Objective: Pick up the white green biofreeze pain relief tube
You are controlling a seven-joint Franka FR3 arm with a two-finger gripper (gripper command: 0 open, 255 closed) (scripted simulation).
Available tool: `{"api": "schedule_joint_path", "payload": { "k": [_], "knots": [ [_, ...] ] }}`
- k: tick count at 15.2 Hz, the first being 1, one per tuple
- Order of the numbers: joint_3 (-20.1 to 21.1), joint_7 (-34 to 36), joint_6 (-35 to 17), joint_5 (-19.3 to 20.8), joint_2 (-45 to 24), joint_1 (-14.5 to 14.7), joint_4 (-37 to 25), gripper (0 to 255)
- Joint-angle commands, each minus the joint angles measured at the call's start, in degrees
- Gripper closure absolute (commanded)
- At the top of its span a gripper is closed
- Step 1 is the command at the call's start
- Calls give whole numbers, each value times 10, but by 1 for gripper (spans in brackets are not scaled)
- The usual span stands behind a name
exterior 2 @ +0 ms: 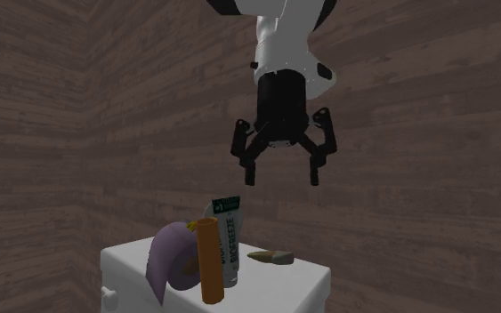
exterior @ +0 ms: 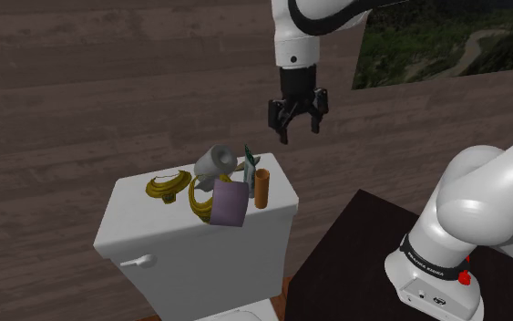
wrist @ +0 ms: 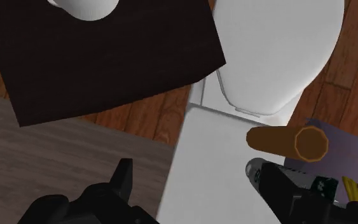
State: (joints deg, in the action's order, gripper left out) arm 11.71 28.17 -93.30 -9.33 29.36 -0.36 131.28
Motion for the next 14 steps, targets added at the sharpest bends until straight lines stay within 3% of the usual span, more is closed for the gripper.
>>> {"api": "schedule_joint_path", "payload": {
  "k": [1, 8, 14],
  "knots": [
    [14, 43, -4, -24, -39, 0, -27, 0],
    [49, 179, -25, -90, -182, 1, -136, 0],
    [53, 175, -63, -93, -193, 2, -108, 0]
  ]
}}
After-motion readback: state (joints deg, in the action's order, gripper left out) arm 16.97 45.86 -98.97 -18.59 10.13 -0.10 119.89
